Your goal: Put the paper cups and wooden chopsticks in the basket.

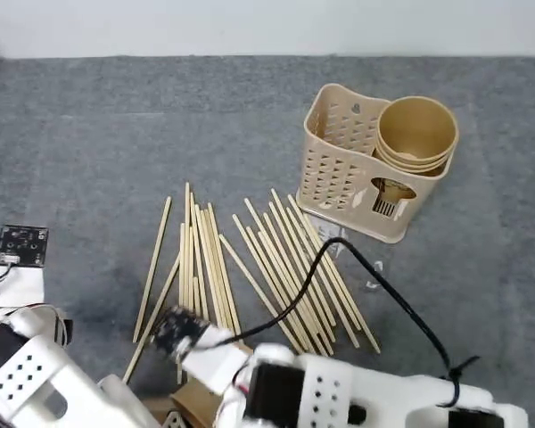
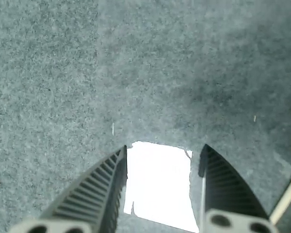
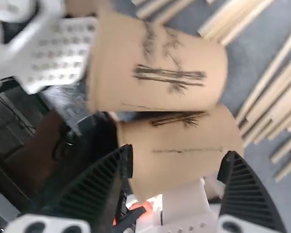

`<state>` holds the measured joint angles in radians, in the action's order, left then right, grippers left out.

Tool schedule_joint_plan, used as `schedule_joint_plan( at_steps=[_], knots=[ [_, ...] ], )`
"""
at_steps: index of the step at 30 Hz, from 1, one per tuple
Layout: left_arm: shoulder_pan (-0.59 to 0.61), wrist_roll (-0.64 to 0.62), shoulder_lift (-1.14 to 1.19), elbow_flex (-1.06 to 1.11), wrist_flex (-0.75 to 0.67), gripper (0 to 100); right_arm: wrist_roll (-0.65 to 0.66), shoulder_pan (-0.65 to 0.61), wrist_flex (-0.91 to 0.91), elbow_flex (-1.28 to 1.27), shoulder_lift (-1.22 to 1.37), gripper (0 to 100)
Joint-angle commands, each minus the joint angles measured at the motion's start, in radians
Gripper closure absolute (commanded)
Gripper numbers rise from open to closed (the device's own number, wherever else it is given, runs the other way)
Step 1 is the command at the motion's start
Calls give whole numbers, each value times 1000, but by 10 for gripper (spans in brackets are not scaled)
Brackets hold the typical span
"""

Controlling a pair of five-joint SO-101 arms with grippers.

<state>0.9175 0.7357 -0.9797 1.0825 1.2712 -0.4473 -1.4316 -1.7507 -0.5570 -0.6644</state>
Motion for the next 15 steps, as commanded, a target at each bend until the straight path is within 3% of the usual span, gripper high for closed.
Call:
schedule_joint_plan(
  at_steps=[1,9,15],
  knots=[
    [-60,23,3,-13,-14,767,68,148,-45,6,-10,702],
    [-304,150,3,-166,255,767,281,447,-45,6,-303,703],
    [-522,201,3,-326,488,767,341,673,-45,5,-509,729]
  ],
)
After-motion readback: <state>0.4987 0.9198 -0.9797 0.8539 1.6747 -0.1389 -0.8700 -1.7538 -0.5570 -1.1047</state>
